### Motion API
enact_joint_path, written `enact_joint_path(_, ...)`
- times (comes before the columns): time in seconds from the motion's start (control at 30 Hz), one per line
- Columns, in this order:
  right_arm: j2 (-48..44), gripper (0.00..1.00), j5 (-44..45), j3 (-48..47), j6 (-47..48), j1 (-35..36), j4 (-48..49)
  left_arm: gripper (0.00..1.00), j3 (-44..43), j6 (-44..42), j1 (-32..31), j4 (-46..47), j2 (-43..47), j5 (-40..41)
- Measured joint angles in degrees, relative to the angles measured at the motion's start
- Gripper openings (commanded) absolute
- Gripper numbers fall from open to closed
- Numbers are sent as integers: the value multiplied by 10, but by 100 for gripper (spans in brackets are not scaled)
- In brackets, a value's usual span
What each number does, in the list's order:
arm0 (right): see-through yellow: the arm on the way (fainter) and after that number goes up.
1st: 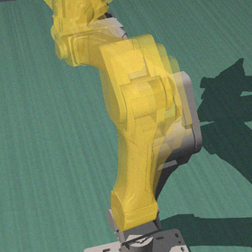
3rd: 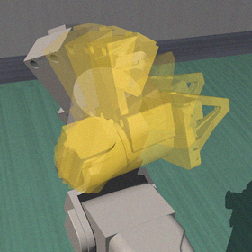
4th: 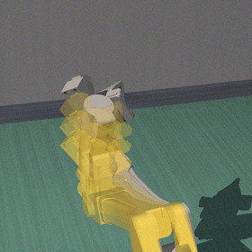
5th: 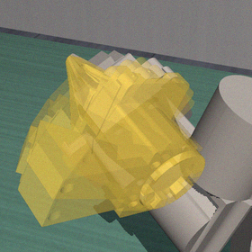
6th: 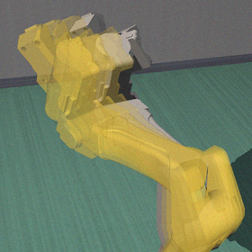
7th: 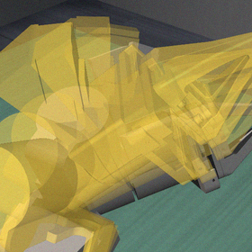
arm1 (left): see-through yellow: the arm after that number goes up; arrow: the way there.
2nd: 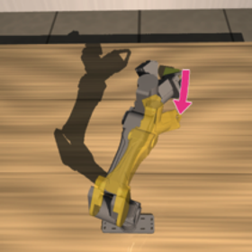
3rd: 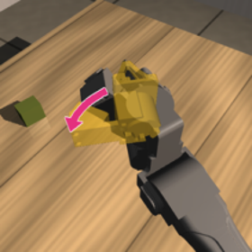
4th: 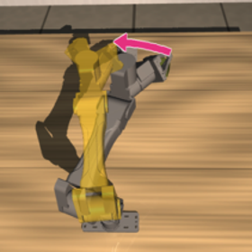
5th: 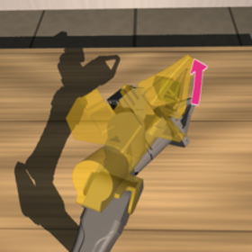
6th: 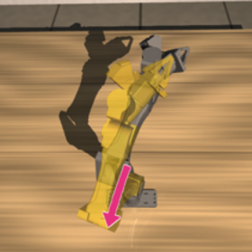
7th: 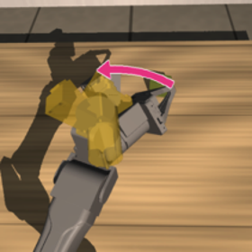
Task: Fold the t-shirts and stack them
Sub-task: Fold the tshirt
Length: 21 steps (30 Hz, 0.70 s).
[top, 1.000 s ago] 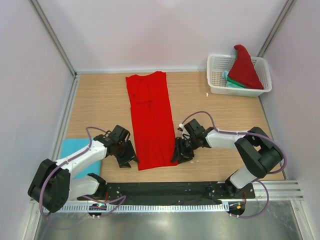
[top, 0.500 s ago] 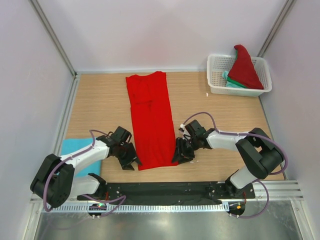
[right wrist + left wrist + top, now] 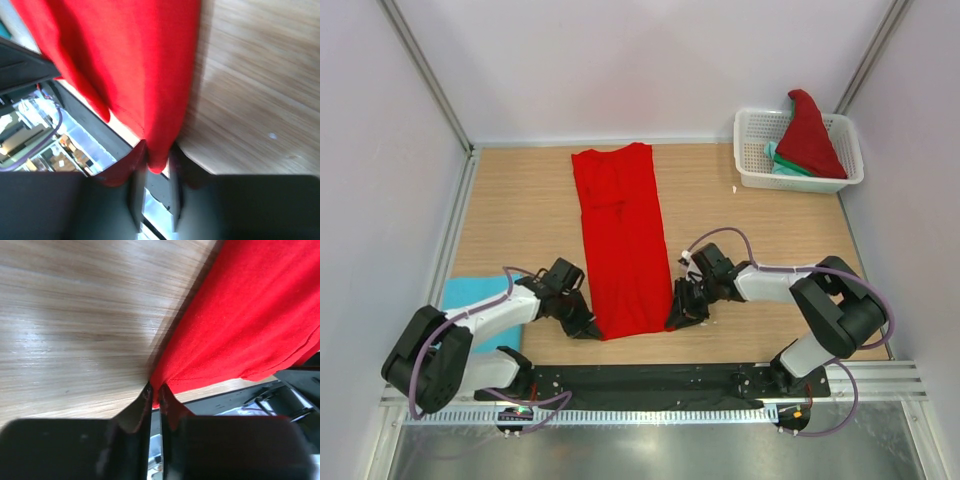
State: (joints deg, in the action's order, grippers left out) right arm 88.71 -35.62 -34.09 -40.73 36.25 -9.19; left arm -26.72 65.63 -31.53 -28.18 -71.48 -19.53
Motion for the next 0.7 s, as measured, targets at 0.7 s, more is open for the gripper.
enact_joint_path(0.7,-49,1,-21,88,-19,10,63,0,61,11,-2,-47,147,43)
